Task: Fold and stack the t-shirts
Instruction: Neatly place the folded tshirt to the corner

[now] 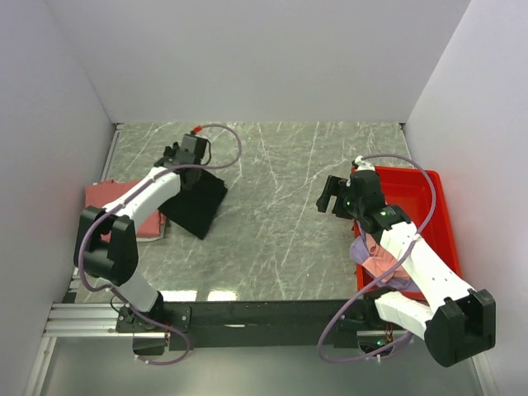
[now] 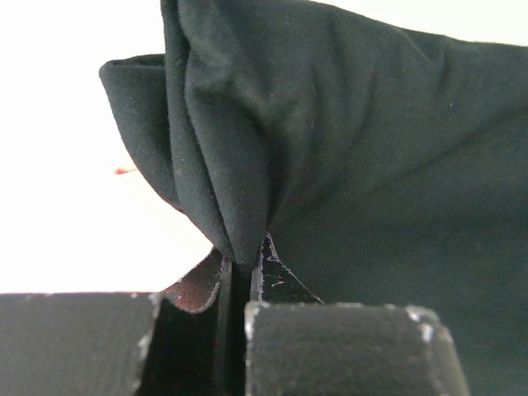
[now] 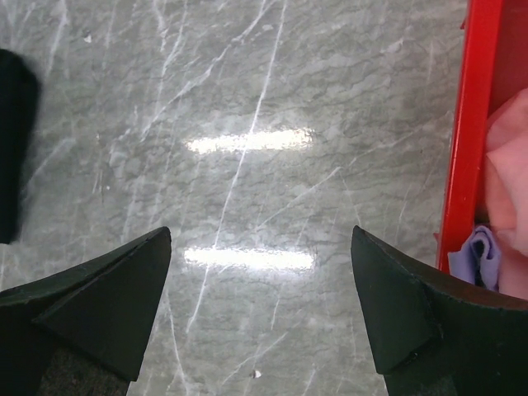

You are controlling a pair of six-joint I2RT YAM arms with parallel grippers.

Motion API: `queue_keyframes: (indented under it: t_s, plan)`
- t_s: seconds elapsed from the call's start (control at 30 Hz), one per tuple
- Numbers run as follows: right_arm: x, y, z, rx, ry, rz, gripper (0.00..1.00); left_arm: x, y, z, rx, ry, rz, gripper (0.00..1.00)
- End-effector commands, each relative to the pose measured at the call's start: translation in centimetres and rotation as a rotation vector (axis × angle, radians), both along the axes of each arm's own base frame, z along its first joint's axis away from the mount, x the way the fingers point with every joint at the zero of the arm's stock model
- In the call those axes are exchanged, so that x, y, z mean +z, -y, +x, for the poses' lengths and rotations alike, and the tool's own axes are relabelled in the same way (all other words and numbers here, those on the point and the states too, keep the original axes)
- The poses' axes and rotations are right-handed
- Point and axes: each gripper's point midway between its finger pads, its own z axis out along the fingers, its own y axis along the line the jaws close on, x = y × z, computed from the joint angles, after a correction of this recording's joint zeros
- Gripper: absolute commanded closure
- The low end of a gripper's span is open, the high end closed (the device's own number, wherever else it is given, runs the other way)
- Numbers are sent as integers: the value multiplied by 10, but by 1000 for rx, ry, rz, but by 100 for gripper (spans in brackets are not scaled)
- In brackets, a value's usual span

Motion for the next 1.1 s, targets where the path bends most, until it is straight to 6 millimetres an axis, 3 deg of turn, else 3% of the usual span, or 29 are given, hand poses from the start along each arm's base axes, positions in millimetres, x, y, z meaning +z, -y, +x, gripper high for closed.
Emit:
queue_keyframes:
  t_s: [0.0, 0.17, 0.67, 1.07]
  plan:
    - [0, 8, 6, -27, 9, -39, 4, 44, -25, 5, 10, 28, 72, 99]
    - [-5, 8, 7, -28, -9, -49, 5, 79, -40, 1, 20, 116, 57, 99]
    - [-15, 11, 9, -25, -48, -83, 4, 147, -63, -14, 33, 245, 25, 99]
    - [-16, 13, 10, -35, -46, -93, 4, 173, -81, -22, 51, 287, 76, 100]
